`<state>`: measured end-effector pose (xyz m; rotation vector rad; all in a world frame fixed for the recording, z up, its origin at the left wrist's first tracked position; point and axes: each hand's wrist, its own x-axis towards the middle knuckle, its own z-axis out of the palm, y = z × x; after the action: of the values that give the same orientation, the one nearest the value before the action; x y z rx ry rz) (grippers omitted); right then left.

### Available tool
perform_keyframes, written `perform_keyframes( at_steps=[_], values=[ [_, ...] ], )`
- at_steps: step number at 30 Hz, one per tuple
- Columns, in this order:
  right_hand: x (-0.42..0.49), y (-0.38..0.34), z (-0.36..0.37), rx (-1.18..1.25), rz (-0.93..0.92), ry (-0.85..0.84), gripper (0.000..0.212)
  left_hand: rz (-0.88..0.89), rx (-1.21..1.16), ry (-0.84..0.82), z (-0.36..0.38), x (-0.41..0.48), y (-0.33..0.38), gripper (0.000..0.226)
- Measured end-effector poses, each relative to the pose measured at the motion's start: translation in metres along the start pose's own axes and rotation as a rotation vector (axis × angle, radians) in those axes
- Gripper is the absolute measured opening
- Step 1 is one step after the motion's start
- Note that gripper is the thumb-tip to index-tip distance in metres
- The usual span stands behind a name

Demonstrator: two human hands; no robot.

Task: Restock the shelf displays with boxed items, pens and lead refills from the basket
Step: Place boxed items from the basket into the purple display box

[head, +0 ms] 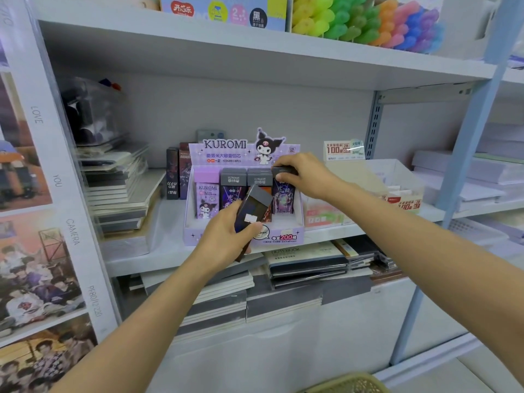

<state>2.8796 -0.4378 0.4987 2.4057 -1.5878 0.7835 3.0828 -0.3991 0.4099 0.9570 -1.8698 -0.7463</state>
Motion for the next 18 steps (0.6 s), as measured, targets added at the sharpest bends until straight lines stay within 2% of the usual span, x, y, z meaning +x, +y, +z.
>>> perform_keyframes(
  at_steps=[3,5,12,13,15,16,18],
  values=[
    [-0.002,-0.001,0.007,0.111,0.047,0.211,0.027,-0.025,-0.039,-0.017,-0.002,0.000,-0.002,0.011],
    [-0.006,0.001,0.010,0.120,0.063,0.320,0.020,-0.048,-0.073,-0.020,-0.004,0.002,-0.003,0.012],
    [-0.011,0.001,0.009,0.002,0.083,0.335,0.018,-0.056,-0.075,-0.012,-0.006,0.002,0.002,0.014],
    [-0.014,-0.001,0.004,0.051,0.083,0.383,0.017,-0.032,-0.072,-0.002,-0.007,0.000,0.005,0.015],
    [-0.024,-0.010,-0.004,0.334,0.101,0.437,0.017,0.024,-0.086,0.030,-0.006,-0.001,0.012,0.016],
    [-0.030,-0.018,-0.008,0.537,0.124,0.382,0.020,0.045,-0.084,0.047,-0.005,-0.001,0.016,0.015],
    [-0.042,-0.032,-0.010,0.843,0.177,0.134,0.030,0.081,-0.042,0.073,0.002,0.000,0.023,0.017]
  ],
)
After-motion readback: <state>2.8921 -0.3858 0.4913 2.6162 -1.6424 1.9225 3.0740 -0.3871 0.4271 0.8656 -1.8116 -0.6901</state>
